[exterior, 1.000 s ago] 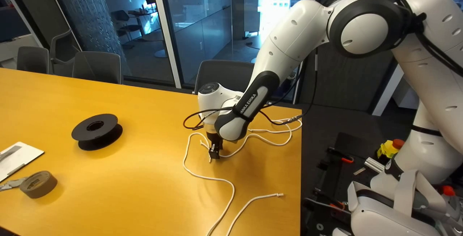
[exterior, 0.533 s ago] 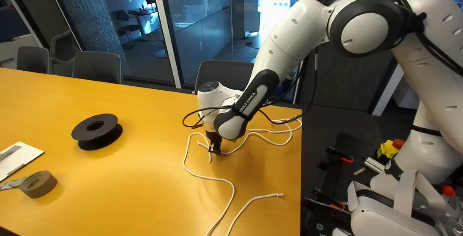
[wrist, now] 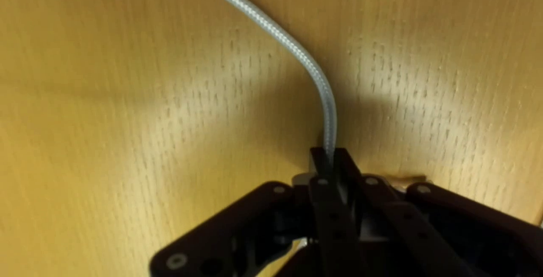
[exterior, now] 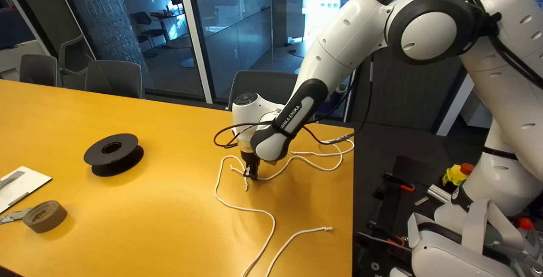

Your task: Untangle the ropes on the table

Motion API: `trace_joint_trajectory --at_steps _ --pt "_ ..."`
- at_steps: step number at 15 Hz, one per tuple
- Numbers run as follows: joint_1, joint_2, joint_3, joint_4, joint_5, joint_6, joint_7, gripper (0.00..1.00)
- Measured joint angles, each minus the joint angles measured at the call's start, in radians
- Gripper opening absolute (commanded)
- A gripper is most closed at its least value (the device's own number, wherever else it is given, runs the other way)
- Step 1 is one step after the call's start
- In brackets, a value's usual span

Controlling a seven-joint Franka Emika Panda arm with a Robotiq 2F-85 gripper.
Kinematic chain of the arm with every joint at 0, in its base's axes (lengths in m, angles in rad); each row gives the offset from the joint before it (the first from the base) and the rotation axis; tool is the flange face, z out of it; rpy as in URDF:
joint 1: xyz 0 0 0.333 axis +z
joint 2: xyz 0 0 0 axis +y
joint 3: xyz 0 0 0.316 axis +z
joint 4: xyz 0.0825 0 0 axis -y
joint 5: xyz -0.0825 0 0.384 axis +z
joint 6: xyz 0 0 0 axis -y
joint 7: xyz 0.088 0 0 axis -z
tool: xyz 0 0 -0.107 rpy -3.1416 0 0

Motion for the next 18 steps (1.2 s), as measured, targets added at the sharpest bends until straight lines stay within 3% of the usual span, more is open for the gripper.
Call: trace_joint_trajectory --at_steps 4,11,18 --pt "-0.006 -0.031 0.025 -0.026 0.008 0.008 -0.009 0.09" --pt "-0.107 -0.078 0.183 -0.102 0.128 -0.040 -0.189 0.09" --pt "-0.141 -0.075 0.206 -0.117 0.176 -0.127 -0.267 0.09"
